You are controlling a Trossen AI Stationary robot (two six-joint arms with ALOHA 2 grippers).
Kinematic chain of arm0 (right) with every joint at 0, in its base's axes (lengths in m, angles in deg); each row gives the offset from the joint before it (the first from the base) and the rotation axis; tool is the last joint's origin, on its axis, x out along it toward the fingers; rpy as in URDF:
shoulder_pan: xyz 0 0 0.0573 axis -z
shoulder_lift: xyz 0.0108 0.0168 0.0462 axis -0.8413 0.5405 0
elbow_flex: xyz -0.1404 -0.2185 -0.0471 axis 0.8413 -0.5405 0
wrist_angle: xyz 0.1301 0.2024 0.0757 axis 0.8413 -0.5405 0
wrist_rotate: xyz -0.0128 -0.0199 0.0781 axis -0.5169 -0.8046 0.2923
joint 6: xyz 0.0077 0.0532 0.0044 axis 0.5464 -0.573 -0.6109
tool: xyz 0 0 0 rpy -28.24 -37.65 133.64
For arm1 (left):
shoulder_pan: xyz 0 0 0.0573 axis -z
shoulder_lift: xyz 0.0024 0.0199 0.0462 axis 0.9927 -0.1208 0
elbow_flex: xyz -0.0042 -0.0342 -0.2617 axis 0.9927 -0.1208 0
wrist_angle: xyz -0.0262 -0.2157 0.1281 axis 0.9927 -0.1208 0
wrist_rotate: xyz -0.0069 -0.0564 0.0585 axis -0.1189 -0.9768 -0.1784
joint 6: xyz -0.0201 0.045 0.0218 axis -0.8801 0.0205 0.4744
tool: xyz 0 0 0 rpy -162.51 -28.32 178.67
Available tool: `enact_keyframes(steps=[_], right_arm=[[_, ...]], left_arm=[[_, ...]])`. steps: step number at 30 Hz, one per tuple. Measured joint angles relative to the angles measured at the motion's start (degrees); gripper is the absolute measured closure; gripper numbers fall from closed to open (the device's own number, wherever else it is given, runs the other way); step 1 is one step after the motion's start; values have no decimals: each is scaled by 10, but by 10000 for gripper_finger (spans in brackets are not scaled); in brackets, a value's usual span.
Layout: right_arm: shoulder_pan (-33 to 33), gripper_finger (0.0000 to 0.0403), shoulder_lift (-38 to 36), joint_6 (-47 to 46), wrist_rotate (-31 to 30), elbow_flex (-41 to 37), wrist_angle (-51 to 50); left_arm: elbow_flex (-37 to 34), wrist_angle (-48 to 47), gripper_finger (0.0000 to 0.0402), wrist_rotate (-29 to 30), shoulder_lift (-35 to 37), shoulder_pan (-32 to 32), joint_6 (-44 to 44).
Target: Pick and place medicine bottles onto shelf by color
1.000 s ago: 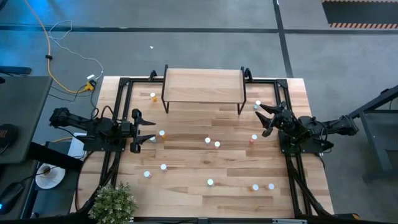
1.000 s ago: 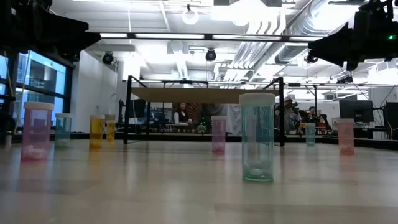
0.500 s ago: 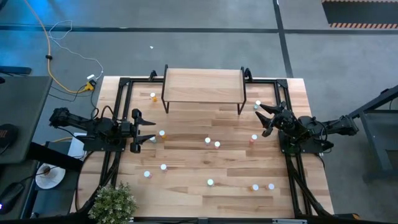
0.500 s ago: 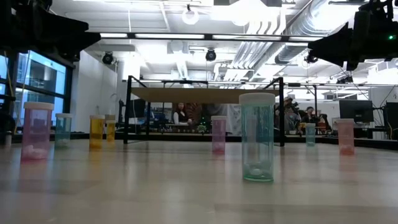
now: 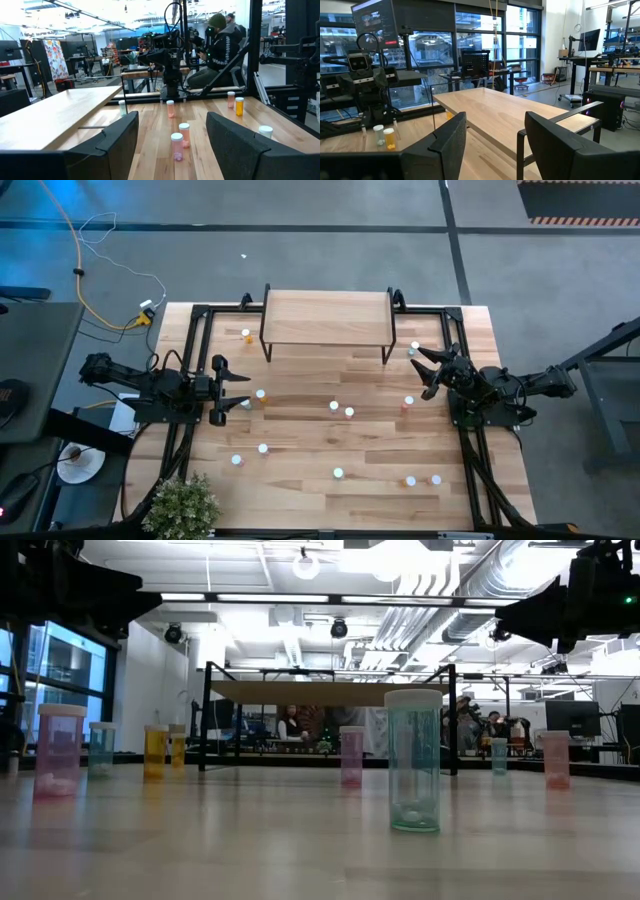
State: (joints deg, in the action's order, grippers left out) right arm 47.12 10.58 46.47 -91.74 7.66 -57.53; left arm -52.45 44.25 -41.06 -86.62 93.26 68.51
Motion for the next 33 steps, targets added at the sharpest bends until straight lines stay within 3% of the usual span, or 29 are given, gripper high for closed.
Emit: enact_keyframes(steps=[33], right_arm=[[0, 210, 0, -77, 0, 0, 41]], left_arm=[[0, 0, 177, 15, 0, 0, 0]])
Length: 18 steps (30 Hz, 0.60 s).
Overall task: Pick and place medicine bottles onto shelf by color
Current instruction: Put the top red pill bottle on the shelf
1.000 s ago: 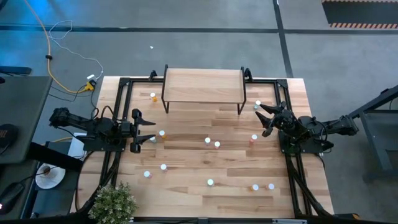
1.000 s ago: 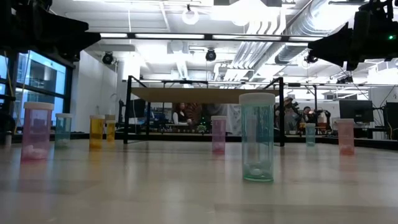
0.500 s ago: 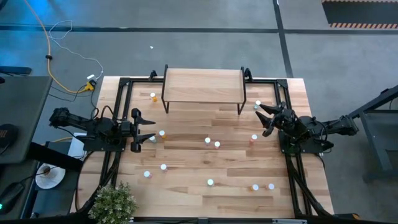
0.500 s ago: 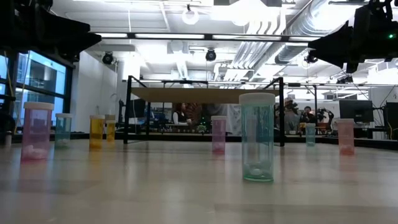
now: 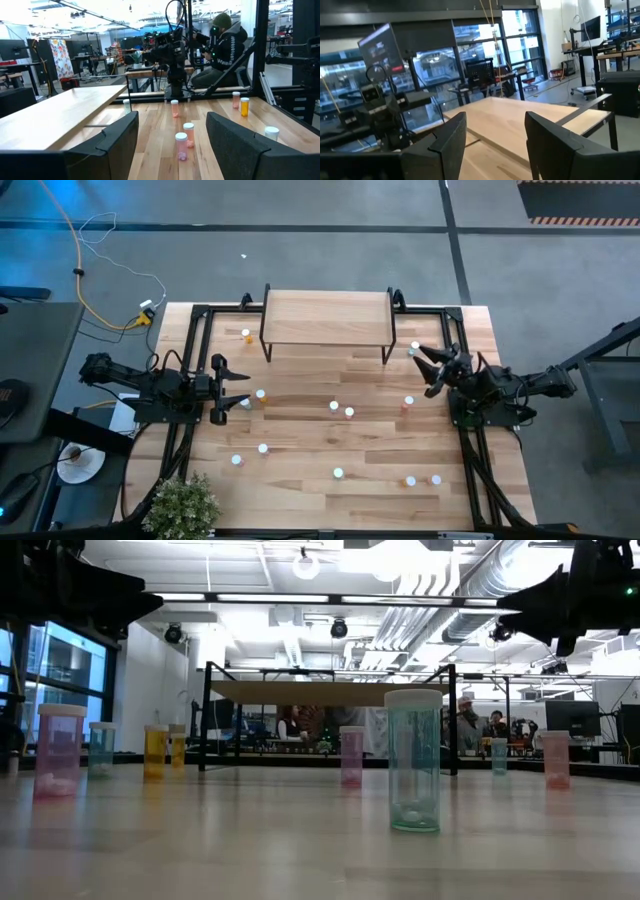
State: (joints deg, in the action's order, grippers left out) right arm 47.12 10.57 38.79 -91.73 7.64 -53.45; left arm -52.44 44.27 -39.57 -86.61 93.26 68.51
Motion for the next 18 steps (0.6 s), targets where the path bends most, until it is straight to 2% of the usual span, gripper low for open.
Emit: enact_keyframes(steps=[8, 14, 18], right_arm=[[0, 210, 1, -29, 6, 13, -11], [0, 210, 19, -78, 26, 67, -81], [0, 210, 57, -146, 29, 118, -155]], left_arm=[[0, 0, 177, 0, 0, 0, 0], [0, 0, 177, 0, 0, 0, 0], [0, 0, 177, 0, 0, 0, 0]])
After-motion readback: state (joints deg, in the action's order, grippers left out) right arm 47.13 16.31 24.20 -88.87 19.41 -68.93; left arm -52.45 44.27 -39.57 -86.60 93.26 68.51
